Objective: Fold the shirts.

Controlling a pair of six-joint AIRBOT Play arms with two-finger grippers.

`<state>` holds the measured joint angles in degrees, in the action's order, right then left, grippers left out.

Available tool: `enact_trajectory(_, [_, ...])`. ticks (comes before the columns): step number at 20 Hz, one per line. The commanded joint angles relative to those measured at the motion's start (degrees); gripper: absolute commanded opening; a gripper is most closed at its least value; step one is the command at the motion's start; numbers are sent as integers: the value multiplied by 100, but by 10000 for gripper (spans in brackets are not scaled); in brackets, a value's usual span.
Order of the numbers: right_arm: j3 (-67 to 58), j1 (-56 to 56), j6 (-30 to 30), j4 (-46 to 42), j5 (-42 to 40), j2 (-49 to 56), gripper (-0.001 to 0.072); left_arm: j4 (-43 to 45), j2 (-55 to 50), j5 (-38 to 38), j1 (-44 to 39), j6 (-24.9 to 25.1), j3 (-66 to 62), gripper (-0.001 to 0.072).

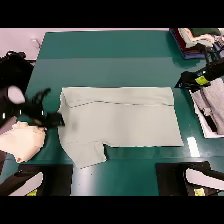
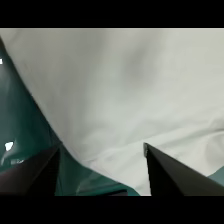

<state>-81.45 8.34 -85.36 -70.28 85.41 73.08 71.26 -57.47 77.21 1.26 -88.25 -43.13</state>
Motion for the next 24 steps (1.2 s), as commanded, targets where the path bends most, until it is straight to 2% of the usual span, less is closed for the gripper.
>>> enact_trajectory(1, [2, -15, -4, 13, 9, -293, 339, -428, 1172, -179, -4, -343, 1759, 599])
enact_trajectory(5, [2, -15, -4, 15, 26, -293, 339, -1071, 1432, -409, -4, -339, 2382, 598])
enact_trajectory(10, [2, -15, -4, 13, 66, -295, 335, -1816, 1432, -1226, -219, -282, 2570, 596])
enact_trajectory(11, [2, -9, -4, 11, 120, -295, 335, -1930, 1432, -1318, -356, -278, 2566, 451])
enact_trajectory(12, [4, 44, 50, 7, 229, -295, 335, -1974, 1432, -1375, -501, -275, 2544, 243])
enact_trajectory(13, [48, 122, 120, 7, 345, -299, 335, -1974, 1432, -1381, -599, -275, 2505, 159])
enact_trajectory(14, [205, 234, 160, -2, 382, -354, 335, -1969, 1432, -1335, -629, -188, 2439, 24])
enact_trajectory(17, [1408, 839, 289, -81, 369, -787, 335, -1803, 1434, -1054, -627, -122, 2070, 24])
enact_trajectory(19, [2500, 1408, 299, -505, 350, -1110, 347, -1729, 1434, -946, -627, 7, 1801, 24])
enact_trajectory(21, [3598, 2122, 409, -739, 293, -1327, 492, -1729, 1432, -916, -627, 26, 1644, 24])
enact_trajectory(24, [4900, 3099, 505, -721, 26, -1366, 478, -1729, 1432, -927, -627, 120, 1600, 24])
